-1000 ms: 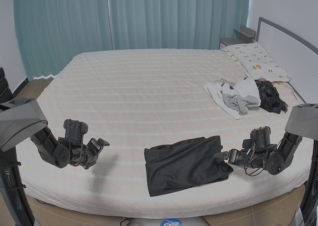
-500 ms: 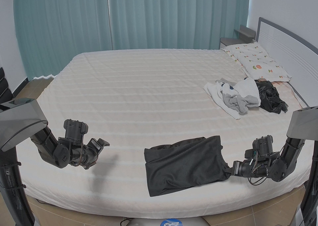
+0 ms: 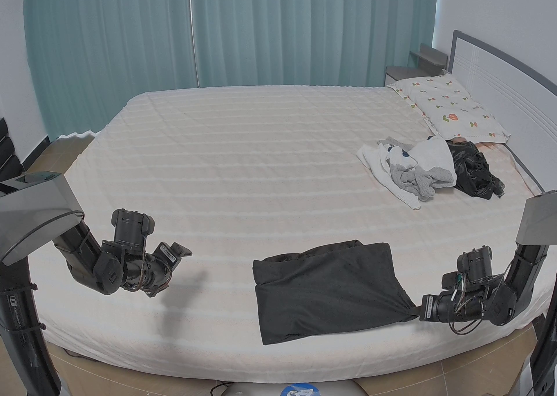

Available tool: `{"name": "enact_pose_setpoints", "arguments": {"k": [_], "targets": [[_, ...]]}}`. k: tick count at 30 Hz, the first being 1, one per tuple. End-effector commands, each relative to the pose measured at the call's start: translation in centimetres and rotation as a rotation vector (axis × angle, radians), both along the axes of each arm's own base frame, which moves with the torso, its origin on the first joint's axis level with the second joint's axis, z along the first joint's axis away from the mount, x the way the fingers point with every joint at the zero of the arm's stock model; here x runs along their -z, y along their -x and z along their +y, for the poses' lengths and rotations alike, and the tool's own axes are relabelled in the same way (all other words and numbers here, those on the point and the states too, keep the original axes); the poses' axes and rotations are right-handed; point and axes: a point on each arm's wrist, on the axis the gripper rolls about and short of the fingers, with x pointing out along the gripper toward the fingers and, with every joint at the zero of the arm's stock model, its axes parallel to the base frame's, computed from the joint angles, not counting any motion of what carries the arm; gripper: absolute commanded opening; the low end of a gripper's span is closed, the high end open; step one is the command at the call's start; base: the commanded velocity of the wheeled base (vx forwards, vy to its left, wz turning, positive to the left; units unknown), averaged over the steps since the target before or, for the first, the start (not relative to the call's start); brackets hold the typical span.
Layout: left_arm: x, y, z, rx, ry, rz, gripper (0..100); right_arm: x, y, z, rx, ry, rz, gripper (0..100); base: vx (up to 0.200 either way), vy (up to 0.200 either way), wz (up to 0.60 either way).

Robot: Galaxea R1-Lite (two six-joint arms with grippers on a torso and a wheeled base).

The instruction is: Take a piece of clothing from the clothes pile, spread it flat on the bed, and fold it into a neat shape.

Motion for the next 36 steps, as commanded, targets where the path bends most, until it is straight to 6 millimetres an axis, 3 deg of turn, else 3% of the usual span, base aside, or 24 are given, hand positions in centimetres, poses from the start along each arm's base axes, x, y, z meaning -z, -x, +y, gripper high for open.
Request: {"name": "enact_pose_setpoints", "arguments": {"k": [1,10,11,19,26,27,29,36], "targets": [[0.0,0.0,0.0,0.000,0.000,0.001,100,0.3,0.5,-1.0,0.024,0.012,0.020,0,0.000,0.000,0.00],[0.0,0.0,0.0,0.000,0.000,0.001,100,1.0,0.4,-1.2,0.025,0.015,0.041,0,0.000,0.000,0.00],[0.0,0.0,0.0,0.000,0.000,0.001,100,1.1,0.2,-1.1,0.025,0.014,0.045,100,0.000,0.000,0.00],[0.0,0.0,0.0,0.000,0.000,0.001,100,0.6,-0.9,-1.3,0.054,-0.008,-0.036,100,0.000,0.000,0.00],[0.0,0.0,0.0,0.000,0.000,0.001,100,-1.4,-5.7,-1.0,0.177,-0.086,-0.194,100,0.000,0.000,0.00],[0.0,0.0,0.0,0.000,0.000,0.001,100,-1.4,-5.7,-1.0,0.177,-0.086,-0.194,100,0.000,0.000,0.00],[0.1,0.0,0.0,0.000,0.000,0.002,100,-1.2,-8.2,-0.2,0.191,-0.119,-0.194,100,0.000,0.000,0.00],[0.1,0.0,0.0,0.000,0.000,0.002,100,-0.2,-12.6,1.8,0.230,-0.165,-0.184,100,0.000,0.000,0.00]]}}
